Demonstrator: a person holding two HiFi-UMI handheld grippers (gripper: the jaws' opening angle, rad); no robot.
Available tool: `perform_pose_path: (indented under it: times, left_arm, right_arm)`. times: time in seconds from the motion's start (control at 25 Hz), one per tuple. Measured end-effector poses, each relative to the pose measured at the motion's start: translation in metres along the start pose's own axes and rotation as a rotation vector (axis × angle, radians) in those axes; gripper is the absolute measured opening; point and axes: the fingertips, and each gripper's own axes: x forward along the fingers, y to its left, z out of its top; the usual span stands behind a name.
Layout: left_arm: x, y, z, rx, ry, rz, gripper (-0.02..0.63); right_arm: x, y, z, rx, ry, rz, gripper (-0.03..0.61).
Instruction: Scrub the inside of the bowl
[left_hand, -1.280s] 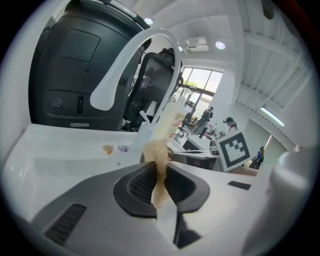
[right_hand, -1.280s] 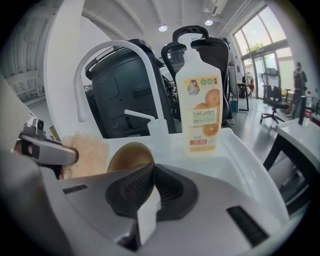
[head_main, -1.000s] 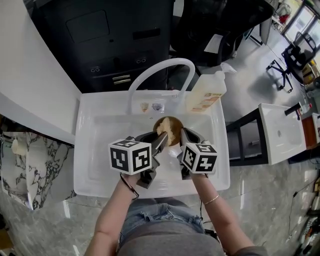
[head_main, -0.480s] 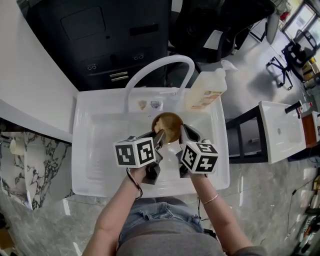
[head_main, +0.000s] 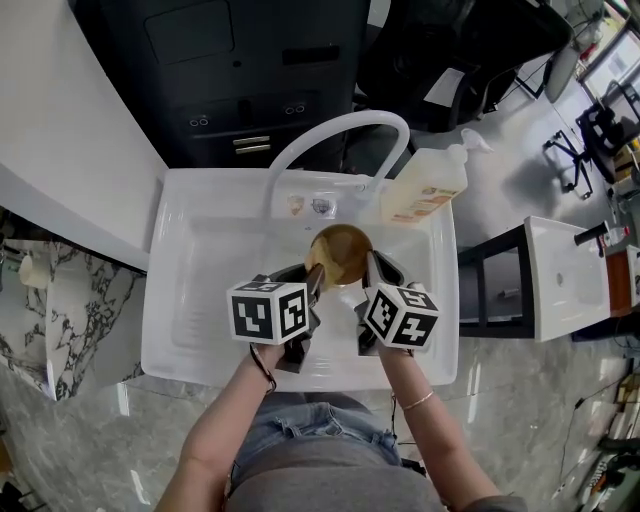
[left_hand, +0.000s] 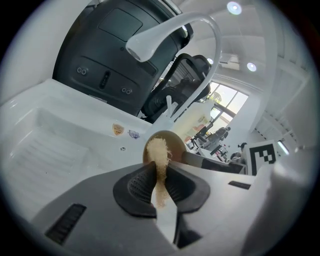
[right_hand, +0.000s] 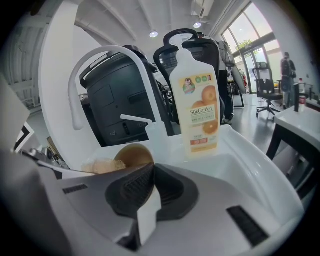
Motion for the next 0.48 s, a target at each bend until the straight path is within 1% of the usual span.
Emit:
perform_pose_path:
  times: [0.16, 0.48]
  left_arm:
    - [-0.008, 0.001, -0.001, 0.034, -0.012, 0.019, 0.046]
    - [-0.026, 0.003, 0.008, 0.134, -0.032, 0.064, 0.046]
  right_arm:
    - [0.0, -0.001, -0.002, 0.014, 0.003, 0.0, 0.018]
    - [0.0, -0.008, -0.001, 0.04, 0.001, -0.01, 0.018]
